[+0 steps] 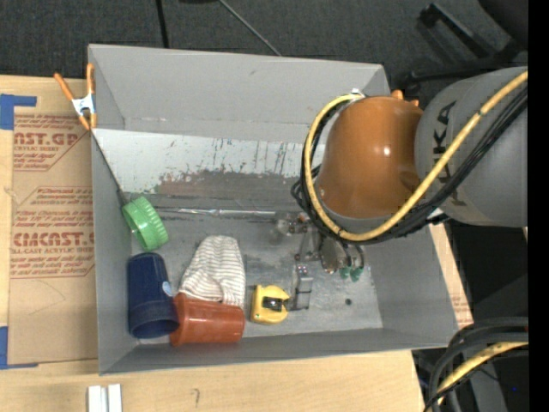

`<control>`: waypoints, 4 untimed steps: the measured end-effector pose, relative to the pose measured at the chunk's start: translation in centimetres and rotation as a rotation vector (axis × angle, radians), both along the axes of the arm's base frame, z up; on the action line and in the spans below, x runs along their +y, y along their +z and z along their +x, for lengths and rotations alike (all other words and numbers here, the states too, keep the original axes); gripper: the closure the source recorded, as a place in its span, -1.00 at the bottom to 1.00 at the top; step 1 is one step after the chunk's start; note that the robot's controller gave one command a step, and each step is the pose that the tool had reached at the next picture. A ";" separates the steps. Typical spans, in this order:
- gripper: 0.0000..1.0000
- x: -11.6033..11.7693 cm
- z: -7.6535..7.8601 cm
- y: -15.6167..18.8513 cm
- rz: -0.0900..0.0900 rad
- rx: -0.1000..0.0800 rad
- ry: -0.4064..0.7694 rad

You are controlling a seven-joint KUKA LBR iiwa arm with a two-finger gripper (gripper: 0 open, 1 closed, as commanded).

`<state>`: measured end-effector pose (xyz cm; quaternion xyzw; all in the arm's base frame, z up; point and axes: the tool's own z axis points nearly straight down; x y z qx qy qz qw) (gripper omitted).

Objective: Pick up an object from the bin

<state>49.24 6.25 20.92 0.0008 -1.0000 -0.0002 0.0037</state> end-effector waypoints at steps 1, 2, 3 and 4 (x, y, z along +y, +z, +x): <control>-1.00 0.0 0.2 0.4 0.001 -0.008 -0.001; -1.00 0.9 -0.3 -5.5 0.001 -0.014 0.000; 1.00 -0.2 -0.6 -12.0 0.000 -0.003 -0.014; 1.00 -0.2 -0.6 -12.0 0.000 -0.003 -0.013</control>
Offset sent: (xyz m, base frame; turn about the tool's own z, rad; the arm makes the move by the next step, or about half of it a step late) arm -0.0075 0.0137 -0.0982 0.0016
